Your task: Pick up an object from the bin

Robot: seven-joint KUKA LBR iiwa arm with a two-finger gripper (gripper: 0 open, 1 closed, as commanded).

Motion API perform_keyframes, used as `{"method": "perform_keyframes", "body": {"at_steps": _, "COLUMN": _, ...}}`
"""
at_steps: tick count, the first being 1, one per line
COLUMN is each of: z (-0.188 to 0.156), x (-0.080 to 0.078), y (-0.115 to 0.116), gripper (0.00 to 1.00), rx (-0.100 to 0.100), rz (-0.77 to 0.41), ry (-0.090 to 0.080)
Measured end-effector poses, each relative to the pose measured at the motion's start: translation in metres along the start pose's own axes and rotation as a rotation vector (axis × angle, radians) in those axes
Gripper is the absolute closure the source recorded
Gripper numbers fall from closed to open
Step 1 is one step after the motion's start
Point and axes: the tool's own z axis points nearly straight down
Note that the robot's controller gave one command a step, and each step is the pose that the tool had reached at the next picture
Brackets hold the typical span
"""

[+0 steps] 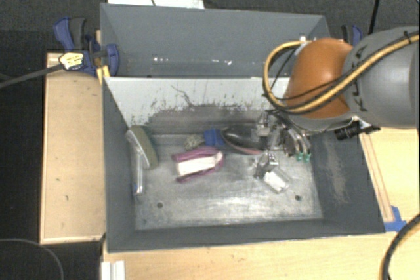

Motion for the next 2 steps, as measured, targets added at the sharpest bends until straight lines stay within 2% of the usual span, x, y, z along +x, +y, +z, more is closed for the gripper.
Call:
{"method": "perform_keyframes", "body": {"at_steps": 1, "z": 0.0043, "x": 0.0001, "y": -0.0036, "gripper": 0.0, "rx": -0.001, "rz": -0.015, "ry": -0.003}}
{"method": "perform_keyframes", "body": {"at_steps": 2, "z": 0.0085, "x": -0.003, "y": -0.0018, "gripper": 0.0, "rx": -0.002, "rz": 0.055, "ry": -0.008}}
